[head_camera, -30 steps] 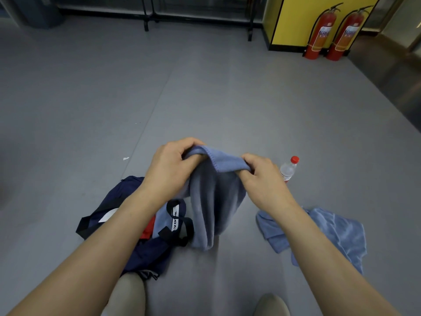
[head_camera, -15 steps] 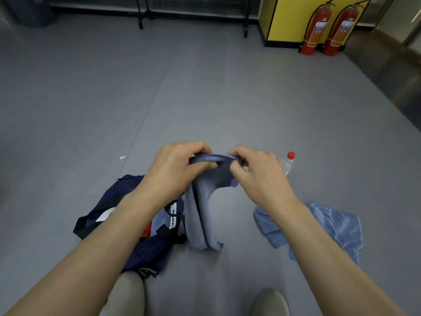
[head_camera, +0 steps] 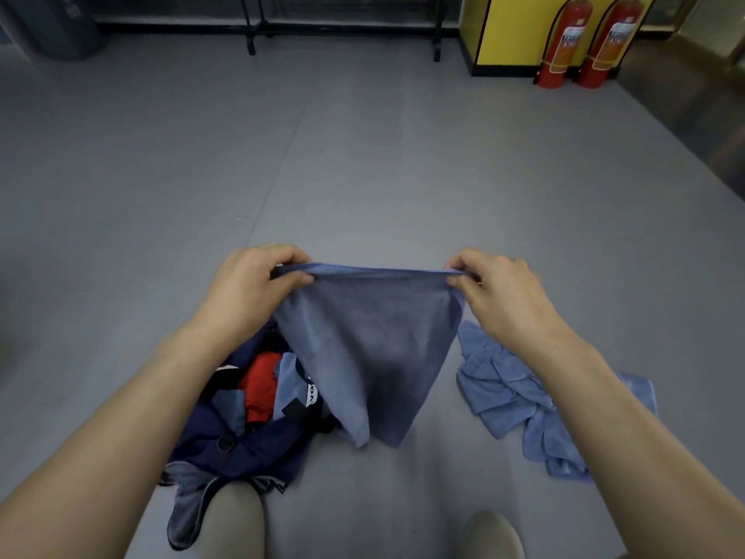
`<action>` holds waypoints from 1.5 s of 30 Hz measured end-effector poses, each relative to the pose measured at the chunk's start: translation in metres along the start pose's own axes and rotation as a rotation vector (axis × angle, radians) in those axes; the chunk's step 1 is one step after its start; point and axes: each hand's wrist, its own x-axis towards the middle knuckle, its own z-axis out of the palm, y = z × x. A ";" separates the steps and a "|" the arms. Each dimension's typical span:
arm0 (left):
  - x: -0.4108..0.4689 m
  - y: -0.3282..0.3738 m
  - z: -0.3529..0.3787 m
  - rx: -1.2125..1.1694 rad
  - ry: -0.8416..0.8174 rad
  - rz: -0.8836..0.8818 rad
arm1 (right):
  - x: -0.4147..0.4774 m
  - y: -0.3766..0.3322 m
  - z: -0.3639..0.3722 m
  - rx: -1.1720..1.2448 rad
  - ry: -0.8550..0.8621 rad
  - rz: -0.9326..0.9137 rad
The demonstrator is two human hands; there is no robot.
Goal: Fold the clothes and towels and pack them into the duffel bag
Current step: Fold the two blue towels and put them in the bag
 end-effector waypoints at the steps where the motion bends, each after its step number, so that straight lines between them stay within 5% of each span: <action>1: 0.001 -0.005 0.003 0.033 0.010 -0.002 | 0.003 0.004 0.004 -0.010 -0.007 -0.007; 9: 0.005 -0.037 0.041 0.181 0.022 -0.223 | 0.034 0.048 0.051 -0.146 -0.075 0.066; 14: 0.079 -0.022 0.043 -0.561 0.054 -0.473 | 0.101 0.060 0.031 0.405 0.063 0.313; 19: 0.157 0.010 0.014 -0.695 0.134 -0.295 | 0.173 0.041 -0.033 0.611 0.260 0.238; 27: 0.195 0.035 -0.031 -0.574 0.207 -0.062 | 0.186 0.025 -0.096 0.395 0.456 -0.056; 35: 0.127 -0.006 0.022 -0.372 0.109 0.021 | 0.103 0.078 -0.052 0.216 0.258 -0.154; 40: 0.055 -0.061 0.125 -0.371 -0.013 -0.136 | 0.047 0.146 0.045 0.120 -0.052 -0.031; 45: -0.015 -0.126 0.232 -0.108 -0.144 -0.194 | 0.003 0.219 0.161 -0.090 -0.189 -0.060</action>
